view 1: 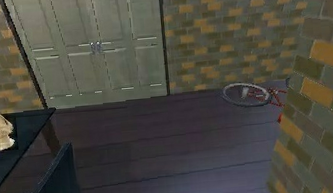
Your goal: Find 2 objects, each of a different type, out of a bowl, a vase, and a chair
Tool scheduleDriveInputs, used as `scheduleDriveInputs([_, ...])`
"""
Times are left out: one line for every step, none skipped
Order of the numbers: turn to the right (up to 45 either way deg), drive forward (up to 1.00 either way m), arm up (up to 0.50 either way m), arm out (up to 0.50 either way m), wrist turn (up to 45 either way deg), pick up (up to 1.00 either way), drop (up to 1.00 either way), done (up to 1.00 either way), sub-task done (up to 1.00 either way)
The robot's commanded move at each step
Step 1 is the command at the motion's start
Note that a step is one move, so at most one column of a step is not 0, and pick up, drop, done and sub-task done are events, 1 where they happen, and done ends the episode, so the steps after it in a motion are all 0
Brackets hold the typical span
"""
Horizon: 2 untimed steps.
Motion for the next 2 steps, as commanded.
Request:
scheduleDriveInputs([0.0,0.4,0.0,0.0,0.0,0.0,0.0,0.0,0.0])
scheduleDriveInputs([-3.0,0.0,0.0,0.0,0.0,0.0,0.0,0.0,0.0])
